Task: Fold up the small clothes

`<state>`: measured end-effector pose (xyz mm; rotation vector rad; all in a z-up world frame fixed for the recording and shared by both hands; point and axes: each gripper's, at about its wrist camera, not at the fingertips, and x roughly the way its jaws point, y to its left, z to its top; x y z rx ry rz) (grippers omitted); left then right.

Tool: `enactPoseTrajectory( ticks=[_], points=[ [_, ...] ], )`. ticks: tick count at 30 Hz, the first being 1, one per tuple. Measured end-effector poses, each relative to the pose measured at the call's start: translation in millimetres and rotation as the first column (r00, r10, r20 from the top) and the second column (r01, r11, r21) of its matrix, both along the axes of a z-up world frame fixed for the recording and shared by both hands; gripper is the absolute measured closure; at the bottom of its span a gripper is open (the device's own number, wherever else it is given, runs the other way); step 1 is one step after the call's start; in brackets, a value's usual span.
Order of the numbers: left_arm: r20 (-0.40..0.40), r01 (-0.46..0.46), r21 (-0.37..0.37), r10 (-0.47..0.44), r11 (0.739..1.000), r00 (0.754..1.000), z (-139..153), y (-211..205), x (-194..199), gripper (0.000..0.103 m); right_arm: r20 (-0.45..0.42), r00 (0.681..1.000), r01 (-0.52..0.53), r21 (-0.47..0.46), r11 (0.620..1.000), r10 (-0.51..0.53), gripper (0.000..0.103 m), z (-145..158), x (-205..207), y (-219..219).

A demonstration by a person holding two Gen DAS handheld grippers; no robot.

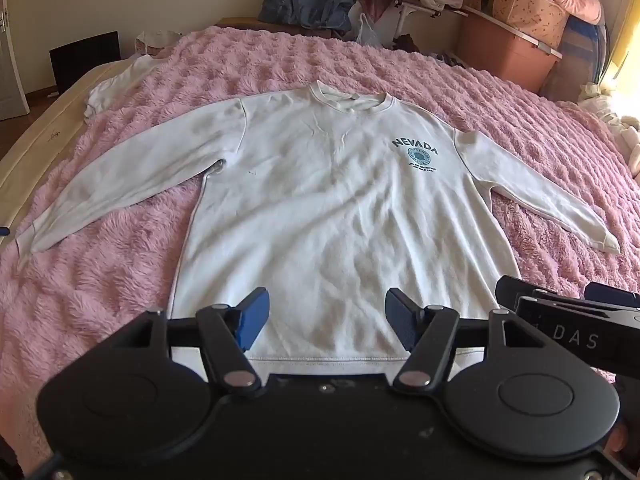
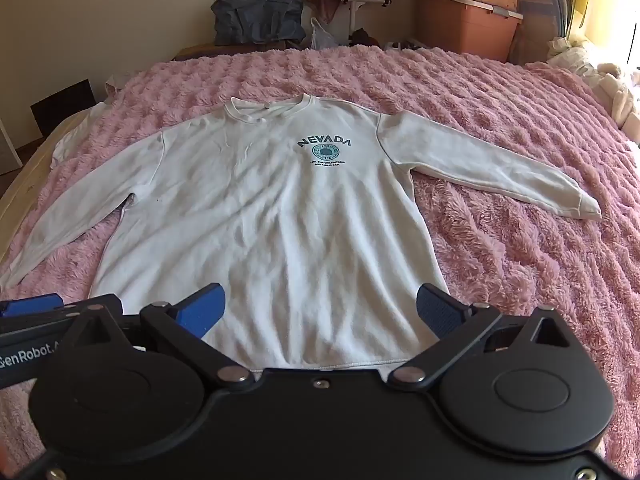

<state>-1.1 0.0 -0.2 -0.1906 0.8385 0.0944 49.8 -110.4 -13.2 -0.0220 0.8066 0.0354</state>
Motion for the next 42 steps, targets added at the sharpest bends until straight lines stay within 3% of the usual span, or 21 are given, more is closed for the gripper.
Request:
enactPoseTrajectory(
  ticks=[42],
  points=[
    [-0.055, -0.015, -0.03, 0.013, 0.999, 0.998, -6.4, 2.7, 5.7, 0.035, -0.011, 1.0, -0.001, 0.004, 1.0, 0.001, 0.0, 0.0, 1.5, -0.9]
  ],
)
